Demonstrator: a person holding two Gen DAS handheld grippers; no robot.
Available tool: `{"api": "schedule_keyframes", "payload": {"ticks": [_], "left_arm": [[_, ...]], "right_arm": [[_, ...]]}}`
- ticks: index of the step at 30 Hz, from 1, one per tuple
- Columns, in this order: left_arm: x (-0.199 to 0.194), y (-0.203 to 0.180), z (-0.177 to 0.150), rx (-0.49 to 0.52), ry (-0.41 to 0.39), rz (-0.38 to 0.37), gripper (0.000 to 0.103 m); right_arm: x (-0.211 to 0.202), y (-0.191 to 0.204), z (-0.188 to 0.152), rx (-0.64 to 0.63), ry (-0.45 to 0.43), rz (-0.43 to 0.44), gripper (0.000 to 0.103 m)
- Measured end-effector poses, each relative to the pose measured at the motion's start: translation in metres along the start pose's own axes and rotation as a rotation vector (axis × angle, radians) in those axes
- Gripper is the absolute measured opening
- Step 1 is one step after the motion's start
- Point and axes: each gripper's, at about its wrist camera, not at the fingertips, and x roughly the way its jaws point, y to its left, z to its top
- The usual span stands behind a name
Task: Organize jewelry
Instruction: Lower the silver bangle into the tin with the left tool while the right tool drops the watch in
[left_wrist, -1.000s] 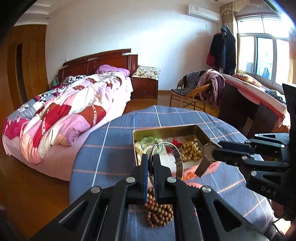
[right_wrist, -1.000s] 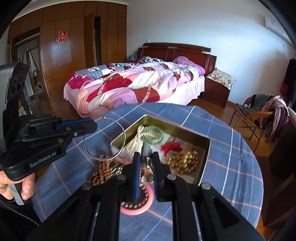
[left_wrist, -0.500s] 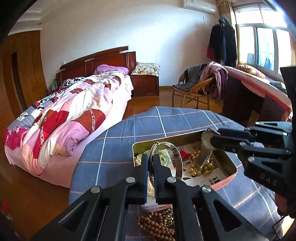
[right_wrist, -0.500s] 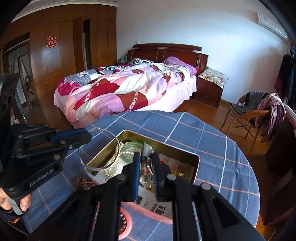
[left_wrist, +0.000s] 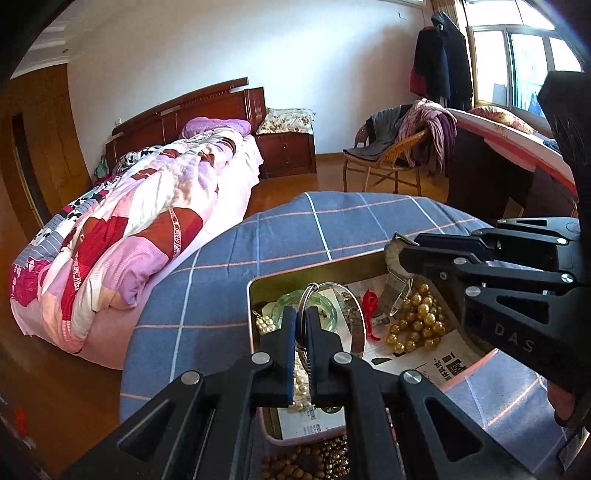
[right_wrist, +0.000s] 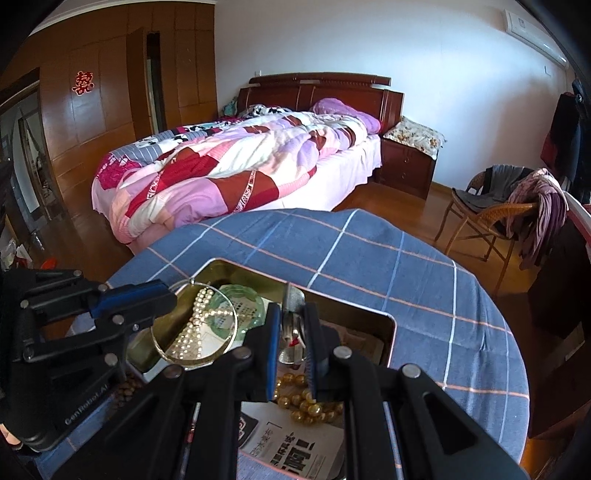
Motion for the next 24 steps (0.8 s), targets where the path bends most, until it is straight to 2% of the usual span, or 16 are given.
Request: {"api": "schedule_keyframes", "payload": {"ticks": [15, 24], "left_arm": [[0.02, -0.001, -0.003, 0.006, 0.038, 0.003, 0.004], [0.018, -0.003, -0.005, 0.01, 0.036, 0.0, 0.005]], "right_arm": [[0.014, -0.006, -0.006, 0.004, 0.036, -0.03, 0.015], [0.014, -0.004, -0.005, -0.009, 0.037, -0.045, 0.017]]}}
